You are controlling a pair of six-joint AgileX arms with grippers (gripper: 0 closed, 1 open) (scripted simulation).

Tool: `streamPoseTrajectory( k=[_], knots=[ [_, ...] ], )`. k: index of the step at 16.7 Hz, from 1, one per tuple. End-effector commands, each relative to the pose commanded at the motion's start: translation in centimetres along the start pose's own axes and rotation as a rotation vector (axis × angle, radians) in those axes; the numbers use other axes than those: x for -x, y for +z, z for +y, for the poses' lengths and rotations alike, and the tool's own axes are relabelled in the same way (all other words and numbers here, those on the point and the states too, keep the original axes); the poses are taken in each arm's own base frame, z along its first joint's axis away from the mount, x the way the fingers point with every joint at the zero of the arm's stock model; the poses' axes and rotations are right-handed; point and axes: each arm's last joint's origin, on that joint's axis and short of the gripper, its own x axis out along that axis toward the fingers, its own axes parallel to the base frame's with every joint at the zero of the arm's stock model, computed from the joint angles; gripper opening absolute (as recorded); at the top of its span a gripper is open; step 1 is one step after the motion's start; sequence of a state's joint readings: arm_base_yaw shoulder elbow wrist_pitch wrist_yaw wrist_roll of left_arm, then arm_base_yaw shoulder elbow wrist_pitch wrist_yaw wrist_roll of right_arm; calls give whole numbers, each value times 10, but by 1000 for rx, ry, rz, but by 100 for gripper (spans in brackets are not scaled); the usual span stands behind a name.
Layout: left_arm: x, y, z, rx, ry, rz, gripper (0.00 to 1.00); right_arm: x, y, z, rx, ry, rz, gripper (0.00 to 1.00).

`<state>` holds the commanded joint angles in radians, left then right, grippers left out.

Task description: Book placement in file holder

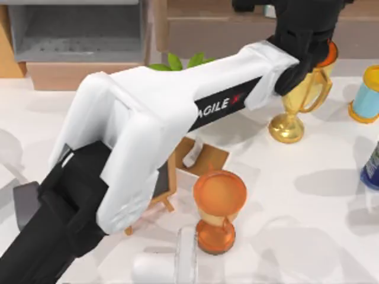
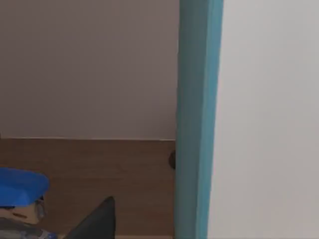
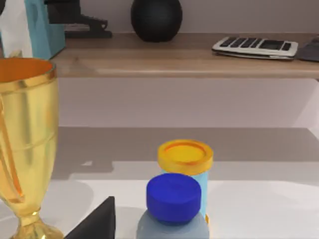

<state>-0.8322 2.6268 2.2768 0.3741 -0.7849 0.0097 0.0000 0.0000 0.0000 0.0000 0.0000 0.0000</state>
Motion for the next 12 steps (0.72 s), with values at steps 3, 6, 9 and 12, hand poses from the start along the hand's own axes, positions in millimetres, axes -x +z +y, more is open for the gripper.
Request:
streamPoseTrajectory(
  k=[3,6,9,12],
  knots=[
    [-2,0,0,0,0,0,100,0,0,0,0,0,0,100],
    [-2,0,0,0,0,0,92,0,0,0,0,0,0,100],
    [-2,0,0,0,0,0,70,0,0,0,0,0,0,100],
    [-2,0,0,0,0,0,47,0,0,0,0,0,0,100]
  ],
)
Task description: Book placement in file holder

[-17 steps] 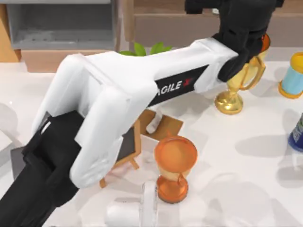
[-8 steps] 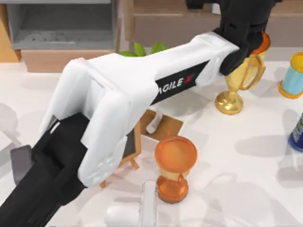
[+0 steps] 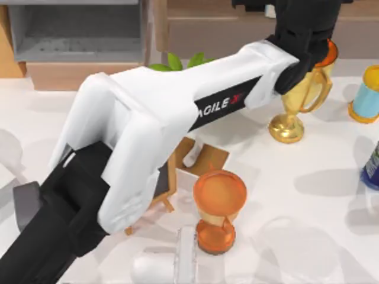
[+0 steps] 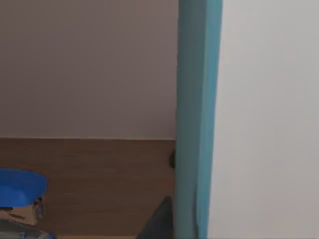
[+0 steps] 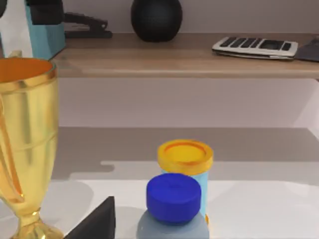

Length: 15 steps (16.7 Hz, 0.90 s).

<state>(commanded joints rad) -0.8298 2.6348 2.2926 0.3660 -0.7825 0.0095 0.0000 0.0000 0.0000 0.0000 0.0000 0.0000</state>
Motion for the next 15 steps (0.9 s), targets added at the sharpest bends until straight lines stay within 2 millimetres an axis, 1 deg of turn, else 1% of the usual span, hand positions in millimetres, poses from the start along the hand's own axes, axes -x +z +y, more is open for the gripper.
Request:
streamPoseTrajectory(
  k=[6,7,15],
  knots=[
    [0,0,0,0,0,0,2,0,0,0,0,0,0,100],
    [0,0,0,0,0,0,0,0,0,0,0,0,0,100],
    [2,1,-2,0,-4,-1,0,0,0,0,0,0,0,100]
  ],
)
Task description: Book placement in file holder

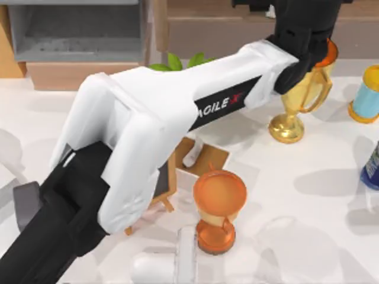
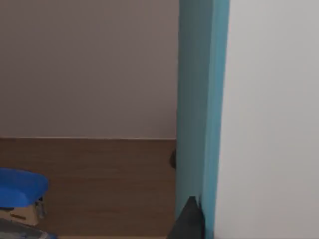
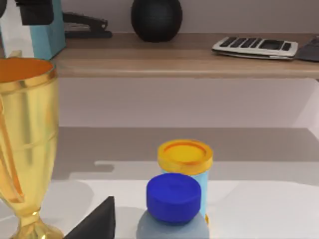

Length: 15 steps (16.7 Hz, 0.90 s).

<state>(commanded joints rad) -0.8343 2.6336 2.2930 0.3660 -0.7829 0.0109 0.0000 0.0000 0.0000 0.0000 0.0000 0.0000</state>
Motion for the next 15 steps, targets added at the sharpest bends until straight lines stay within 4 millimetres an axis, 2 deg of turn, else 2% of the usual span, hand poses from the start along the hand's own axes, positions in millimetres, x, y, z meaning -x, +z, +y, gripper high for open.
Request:
streamPoseTrajectory(
  k=[9,13,15],
  knots=[
    [0,15,0,0,0,0,0,0,0,0,0,0,0,100],
    [0,12,0,-6,1,4,0,0,0,0,0,0,0,100],
    [3,18,1,-26,-6,2,0,0,0,0,0,0,0,100]
  ],
)
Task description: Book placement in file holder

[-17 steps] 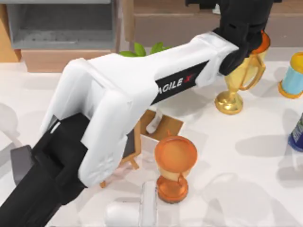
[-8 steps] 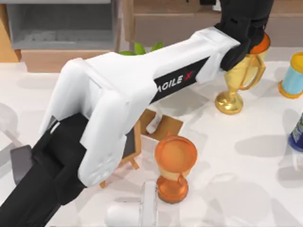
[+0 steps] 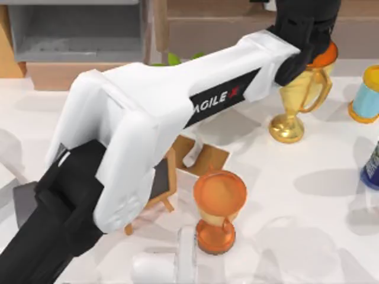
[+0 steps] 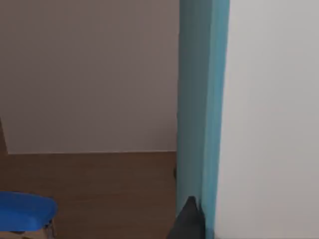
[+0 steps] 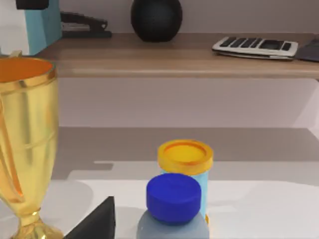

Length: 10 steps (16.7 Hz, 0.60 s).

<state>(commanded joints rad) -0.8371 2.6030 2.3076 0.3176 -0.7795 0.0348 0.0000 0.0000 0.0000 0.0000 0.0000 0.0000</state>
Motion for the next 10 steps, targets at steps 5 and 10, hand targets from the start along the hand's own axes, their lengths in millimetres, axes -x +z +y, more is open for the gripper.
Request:
streamPoseTrajectory(
  k=[5,10],
  knots=[
    [22,19,20,-231,-37,39,0,0,0,0,0,0,0,100],
    [76,31,55,-584,-143,77,0,0,0,0,0,0,0,100]
  ],
)
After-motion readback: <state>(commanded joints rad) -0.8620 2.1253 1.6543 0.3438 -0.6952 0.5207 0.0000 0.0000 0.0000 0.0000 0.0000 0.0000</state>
